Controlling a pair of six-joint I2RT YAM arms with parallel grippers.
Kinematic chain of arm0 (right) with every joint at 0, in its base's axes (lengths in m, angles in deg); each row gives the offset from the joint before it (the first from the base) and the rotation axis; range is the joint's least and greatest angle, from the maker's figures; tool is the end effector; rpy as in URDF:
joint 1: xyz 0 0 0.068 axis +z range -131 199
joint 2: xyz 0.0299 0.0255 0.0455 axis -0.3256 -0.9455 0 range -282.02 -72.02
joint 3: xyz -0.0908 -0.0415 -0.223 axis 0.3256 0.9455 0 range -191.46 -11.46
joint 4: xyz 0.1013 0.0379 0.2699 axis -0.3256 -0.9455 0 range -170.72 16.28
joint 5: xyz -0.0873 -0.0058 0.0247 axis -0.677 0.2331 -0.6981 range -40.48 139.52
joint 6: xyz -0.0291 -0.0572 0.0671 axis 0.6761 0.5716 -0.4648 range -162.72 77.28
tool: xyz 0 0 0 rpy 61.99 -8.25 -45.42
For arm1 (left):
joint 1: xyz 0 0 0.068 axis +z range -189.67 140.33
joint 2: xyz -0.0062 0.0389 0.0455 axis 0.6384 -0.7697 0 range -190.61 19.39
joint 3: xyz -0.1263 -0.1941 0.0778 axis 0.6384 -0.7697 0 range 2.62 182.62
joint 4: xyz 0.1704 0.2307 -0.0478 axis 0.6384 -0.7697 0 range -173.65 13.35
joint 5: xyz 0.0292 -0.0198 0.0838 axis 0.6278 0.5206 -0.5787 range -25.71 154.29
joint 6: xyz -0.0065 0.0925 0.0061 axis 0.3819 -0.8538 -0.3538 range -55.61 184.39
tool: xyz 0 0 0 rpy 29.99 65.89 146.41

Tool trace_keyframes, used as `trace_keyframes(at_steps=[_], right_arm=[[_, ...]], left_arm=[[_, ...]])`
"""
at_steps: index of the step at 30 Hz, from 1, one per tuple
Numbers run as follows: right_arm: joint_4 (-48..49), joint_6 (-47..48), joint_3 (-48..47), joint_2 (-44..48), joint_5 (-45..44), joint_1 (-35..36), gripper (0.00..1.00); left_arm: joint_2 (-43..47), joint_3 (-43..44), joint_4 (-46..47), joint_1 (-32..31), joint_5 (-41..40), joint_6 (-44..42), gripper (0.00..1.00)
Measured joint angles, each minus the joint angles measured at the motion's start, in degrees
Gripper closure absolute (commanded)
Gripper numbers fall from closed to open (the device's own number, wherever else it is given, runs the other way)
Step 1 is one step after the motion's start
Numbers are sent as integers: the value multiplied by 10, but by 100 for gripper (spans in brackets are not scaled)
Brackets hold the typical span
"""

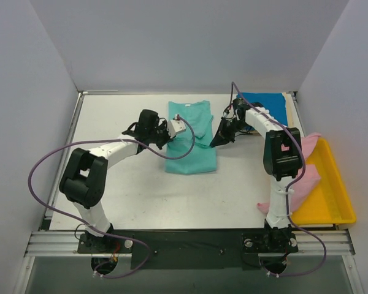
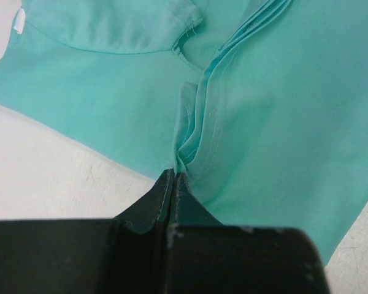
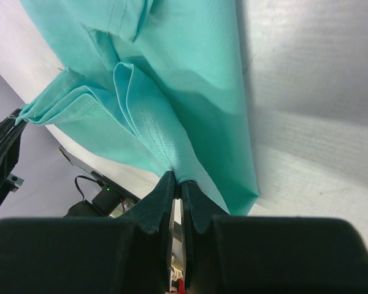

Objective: Fold and stack the t-shirts

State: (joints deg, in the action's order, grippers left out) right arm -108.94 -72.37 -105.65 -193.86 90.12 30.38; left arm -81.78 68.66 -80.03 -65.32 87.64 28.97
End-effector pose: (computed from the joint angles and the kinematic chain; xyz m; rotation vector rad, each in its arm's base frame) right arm 0.4586 0.1477 0.1154 0.1921 2.7186 1.1699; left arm 0.3857 -0.2219 0.1398 1.3014 1.7767 -0.3611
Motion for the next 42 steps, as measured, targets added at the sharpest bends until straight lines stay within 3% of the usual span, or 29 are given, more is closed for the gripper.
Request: trace_keyframes(at_steps=[11, 12, 13, 14, 15, 16, 18, 20, 23, 24, 25, 26, 27, 28, 30, 37, 42], right_arm=[[-1, -1, -45, -50, 4, -12, 100], [-2, -1, -47, -54, 4, -13, 98], [-1, 0, -47, -56, 4, -13, 88], [-2, -1, -47, -59, 4, -13, 81], [-2, -3, -47, -61, 4, -13, 69], [-2, -2, -49, -63, 3, -14, 65], [-3, -3, -54, -66, -1, -16, 59], [-6, 0, -66, -66, -8, -17, 56], [-1, 14, -82, -60, -34, -17, 54], [-1, 21, -82, -55, -44, -17, 55], [-2, 31, -81, -48, -59, -15, 64], [-1, 43, -77, -37, -75, -12, 70], [1, 57, -66, -20, -94, -10, 84], [1, 67, -57, -5, -104, -7, 89], [3, 82, -26, 35, -112, 4, 100], [19, 89, 99, 83, -74, 57, 100], [24, 87, 163, 63, -68, 59, 100]], left_arm=[[-30, 0, 2, -1, -33, -13, 100], [-32, 0, 2, -1, -35, -15, 100], [-33, 0, 2, -1, -37, -16, 97], [-34, 0, 2, -1, -37, -17, 76], [-34, 0, 2, -1, -38, -19, 66], [-35, 0, 5, -1, -40, -20, 51], [-37, 0, 11, -1, -43, -26, 41], [-37, 0, 18, -2, -52, -27, 38], [-37, 8, 19, -1, -69, -27, 38], [-37, 15, 15, -1, -73, -27, 43], [-37, 26, 6, -1, -74, -27, 48], [-37, 40, -7, -1, -74, -26, 60], [-37, 54, -18, -2, -70, -25, 66], [-37, 67, -31, -1, -63, -23, 76], [-35, 81, -52, -2, -35, -21, 79], [-26, 33, -128, -44, 57, -37, 81], [-26, -30, -158, -79, 63, -66, 81]])
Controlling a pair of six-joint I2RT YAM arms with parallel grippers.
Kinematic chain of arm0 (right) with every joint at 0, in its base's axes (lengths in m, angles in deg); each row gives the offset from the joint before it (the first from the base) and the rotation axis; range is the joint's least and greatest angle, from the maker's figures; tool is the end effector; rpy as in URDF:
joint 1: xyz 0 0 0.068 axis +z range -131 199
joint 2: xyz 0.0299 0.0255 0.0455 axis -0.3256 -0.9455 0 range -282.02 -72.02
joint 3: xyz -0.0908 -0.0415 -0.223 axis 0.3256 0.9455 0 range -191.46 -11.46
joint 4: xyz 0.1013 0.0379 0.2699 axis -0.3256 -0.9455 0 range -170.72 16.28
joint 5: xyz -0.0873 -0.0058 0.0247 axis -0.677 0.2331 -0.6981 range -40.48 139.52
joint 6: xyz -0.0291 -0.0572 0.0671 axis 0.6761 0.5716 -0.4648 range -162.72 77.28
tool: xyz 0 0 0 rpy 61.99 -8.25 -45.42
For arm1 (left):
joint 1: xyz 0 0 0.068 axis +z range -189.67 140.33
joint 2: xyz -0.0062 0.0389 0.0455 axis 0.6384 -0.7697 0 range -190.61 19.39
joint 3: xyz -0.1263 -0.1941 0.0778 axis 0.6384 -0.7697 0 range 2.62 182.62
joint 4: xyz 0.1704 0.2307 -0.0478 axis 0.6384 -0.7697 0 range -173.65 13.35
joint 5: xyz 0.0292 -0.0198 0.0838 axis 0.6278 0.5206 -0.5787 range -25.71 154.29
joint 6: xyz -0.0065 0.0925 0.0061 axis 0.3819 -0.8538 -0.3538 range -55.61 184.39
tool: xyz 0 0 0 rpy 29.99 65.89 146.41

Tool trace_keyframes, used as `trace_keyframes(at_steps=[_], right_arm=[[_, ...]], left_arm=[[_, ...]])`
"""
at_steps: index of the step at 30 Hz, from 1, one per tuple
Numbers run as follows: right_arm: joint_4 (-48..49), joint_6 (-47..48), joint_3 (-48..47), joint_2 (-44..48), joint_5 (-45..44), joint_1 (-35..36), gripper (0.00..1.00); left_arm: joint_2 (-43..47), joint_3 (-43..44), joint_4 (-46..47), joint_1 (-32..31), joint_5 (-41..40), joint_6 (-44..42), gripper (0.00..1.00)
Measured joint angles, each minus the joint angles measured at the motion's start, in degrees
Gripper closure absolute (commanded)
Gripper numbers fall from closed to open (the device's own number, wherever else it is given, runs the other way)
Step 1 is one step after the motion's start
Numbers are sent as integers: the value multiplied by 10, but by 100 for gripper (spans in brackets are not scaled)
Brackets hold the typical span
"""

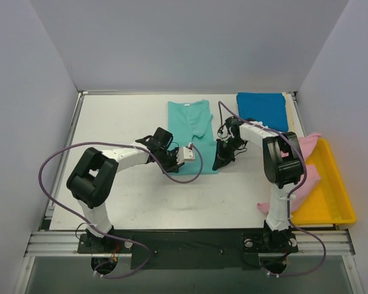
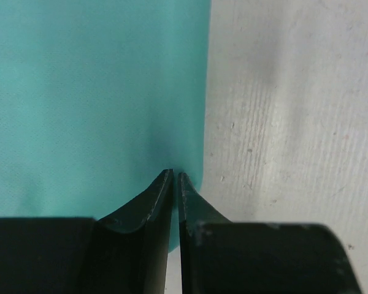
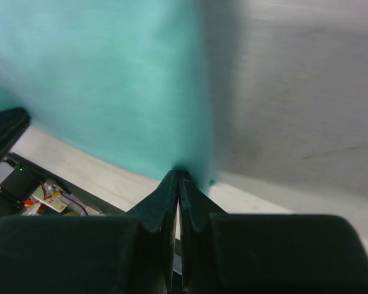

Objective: Fold and stack the t-shirts

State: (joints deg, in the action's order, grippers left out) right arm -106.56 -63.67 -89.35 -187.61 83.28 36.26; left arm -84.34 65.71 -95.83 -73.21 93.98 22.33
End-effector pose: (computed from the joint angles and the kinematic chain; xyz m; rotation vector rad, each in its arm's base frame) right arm 0.3913 0.1701 0.0683 -0.0563 2.8598 0.9792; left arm 0.3088 -0.2543 0.0801 1.6839 1.8778 -0.6145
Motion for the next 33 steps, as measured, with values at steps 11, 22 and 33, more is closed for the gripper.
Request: trace_keyframes(at_steps=[11, 22, 33], right_arm=[[5, 0, 44, 14, -23, -38, 81], [17, -76, 103, 127, -65, 1, 50], [31, -128, 99, 40, -6, 3, 72]], left_arm=[[20, -21, -27, -16, -52, -89, 62], [75, 17, -156, 27, -34, -217, 49], [72, -55, -97, -12, -53, -257, 53]])
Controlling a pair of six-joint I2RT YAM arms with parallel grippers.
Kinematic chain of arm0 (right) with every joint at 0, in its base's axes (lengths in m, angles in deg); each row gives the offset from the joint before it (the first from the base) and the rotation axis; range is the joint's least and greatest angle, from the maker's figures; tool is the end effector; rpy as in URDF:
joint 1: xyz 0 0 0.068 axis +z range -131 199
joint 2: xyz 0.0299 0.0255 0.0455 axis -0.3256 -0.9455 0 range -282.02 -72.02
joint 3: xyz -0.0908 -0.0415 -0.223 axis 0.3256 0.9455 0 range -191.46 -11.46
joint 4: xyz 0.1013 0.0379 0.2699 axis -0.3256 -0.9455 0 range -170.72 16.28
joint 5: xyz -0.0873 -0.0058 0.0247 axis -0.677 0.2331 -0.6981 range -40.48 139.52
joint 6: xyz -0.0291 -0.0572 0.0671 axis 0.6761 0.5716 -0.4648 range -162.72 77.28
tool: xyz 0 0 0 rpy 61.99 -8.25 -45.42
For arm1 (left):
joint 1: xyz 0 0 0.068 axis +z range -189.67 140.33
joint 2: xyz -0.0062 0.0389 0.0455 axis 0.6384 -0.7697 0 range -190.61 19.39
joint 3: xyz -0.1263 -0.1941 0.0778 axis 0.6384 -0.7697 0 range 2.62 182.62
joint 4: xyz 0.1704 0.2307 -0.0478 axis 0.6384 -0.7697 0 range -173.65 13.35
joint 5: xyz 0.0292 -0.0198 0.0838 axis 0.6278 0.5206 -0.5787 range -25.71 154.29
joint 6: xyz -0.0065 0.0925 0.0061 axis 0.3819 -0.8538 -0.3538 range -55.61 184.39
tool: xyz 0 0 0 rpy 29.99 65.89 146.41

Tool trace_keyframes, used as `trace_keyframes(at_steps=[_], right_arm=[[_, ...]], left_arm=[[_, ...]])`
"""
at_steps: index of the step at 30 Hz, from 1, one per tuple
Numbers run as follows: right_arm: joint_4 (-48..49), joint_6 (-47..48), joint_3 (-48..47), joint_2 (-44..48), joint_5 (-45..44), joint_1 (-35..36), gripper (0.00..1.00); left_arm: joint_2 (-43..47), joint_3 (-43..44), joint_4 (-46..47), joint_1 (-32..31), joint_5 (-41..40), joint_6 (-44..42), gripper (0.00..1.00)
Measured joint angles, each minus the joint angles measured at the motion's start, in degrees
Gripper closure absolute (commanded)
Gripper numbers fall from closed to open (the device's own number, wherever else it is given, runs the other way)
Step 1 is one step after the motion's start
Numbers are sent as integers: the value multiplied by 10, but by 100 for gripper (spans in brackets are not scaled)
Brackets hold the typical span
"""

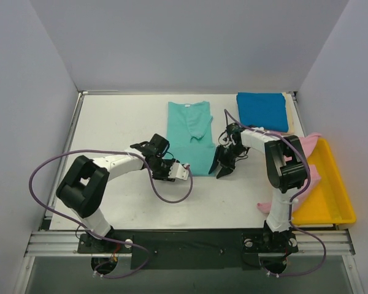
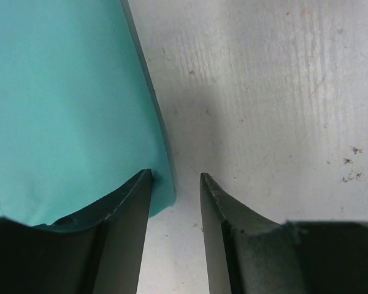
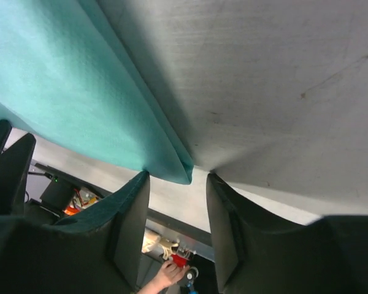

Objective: Fold and stack the t-shirts

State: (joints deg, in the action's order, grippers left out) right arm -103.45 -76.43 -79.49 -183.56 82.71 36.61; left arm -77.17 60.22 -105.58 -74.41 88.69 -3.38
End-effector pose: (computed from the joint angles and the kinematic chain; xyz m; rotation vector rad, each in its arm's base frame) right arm 0.3570 0.1612 0.0472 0.2873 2.9610 0.9878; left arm 0.2726 -0.2310 0.0803 2.1183 1.5578 -0.3986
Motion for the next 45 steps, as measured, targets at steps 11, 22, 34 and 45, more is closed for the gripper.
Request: trace_keyframes(at_steps=[11, 22, 34, 45], right_arm=[[12, 0, 0, -18, 21, -19, 100], [7, 33, 33, 38, 27, -15, 100], [-125, 68, 104, 283, 15, 114, 100], [-252, 45, 34, 378, 31, 167, 100]], left_arm=[[-2, -36, 61, -2, -41, -15, 100], [4, 12, -36, -5, -36, 17, 100], [163, 59, -353, -14, 62, -7, 100], [238, 129, -460, 5, 149, 46, 100]])
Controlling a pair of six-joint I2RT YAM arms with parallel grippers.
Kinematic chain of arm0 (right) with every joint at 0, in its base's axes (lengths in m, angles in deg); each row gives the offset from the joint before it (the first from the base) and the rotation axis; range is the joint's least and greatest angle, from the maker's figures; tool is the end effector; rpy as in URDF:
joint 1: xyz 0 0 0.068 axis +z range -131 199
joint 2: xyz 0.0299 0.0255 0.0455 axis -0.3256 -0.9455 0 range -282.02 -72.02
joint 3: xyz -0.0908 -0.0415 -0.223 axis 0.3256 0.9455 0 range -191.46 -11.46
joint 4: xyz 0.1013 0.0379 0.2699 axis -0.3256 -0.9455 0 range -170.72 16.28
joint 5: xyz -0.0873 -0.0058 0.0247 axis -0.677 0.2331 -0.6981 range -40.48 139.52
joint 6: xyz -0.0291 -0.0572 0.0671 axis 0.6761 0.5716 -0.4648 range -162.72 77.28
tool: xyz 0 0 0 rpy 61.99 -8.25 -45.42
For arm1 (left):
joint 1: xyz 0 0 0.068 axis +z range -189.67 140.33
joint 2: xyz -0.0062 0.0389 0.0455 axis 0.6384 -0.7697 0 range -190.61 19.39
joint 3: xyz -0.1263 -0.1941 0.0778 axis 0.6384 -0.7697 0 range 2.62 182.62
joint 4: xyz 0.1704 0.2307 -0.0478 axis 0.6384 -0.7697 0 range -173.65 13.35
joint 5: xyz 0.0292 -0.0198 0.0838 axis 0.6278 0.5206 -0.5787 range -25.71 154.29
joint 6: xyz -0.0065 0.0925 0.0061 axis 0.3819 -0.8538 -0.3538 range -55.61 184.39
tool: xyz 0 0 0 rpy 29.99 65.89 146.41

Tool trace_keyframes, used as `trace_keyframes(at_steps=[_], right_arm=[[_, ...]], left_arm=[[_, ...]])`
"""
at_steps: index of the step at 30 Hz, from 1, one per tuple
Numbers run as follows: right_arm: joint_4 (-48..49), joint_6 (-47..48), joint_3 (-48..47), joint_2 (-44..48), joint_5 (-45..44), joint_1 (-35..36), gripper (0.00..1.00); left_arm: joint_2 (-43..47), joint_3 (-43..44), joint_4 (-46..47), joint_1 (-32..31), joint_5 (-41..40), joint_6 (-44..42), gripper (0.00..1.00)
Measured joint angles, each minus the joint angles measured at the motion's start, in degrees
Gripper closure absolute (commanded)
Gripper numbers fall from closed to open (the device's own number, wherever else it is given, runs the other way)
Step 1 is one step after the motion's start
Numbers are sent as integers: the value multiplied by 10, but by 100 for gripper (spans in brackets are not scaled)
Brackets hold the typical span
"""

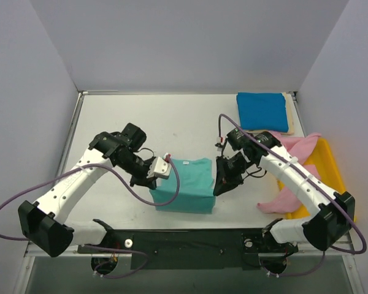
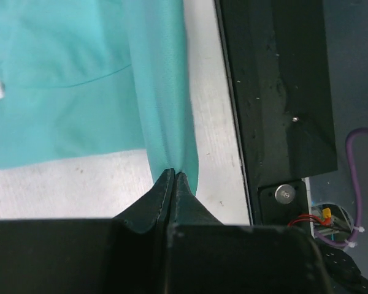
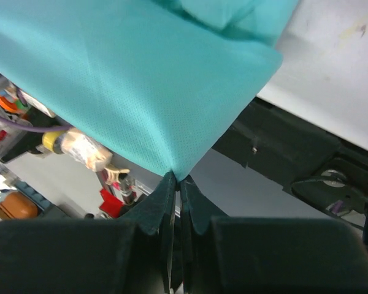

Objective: Fold and stack the t-shirts

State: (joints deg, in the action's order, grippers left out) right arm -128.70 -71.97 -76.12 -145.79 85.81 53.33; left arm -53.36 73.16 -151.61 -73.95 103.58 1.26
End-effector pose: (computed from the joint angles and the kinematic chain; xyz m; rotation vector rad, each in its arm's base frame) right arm 0.2185 0.2090 0.2270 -0.3432 2.8586 1.1474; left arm 0.1846 -0.1898 0.2514 2.0511 1.6610 -0.8377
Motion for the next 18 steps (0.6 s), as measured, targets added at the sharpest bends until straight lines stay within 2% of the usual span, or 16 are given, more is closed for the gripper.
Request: trace_keyframes(at_steps=[6, 13, 18], right_arm=[[-5, 43, -105, -120, 21, -85, 100], [17, 85, -195, -300, 53, -165, 100], [28, 93, -247, -380, 67, -198, 100]], left_arm=[[-81, 73, 24, 61, 0, 68, 100], [-229, 156, 110, 123, -2, 137, 100], [-352, 244, 128, 142, 0, 166, 100]])
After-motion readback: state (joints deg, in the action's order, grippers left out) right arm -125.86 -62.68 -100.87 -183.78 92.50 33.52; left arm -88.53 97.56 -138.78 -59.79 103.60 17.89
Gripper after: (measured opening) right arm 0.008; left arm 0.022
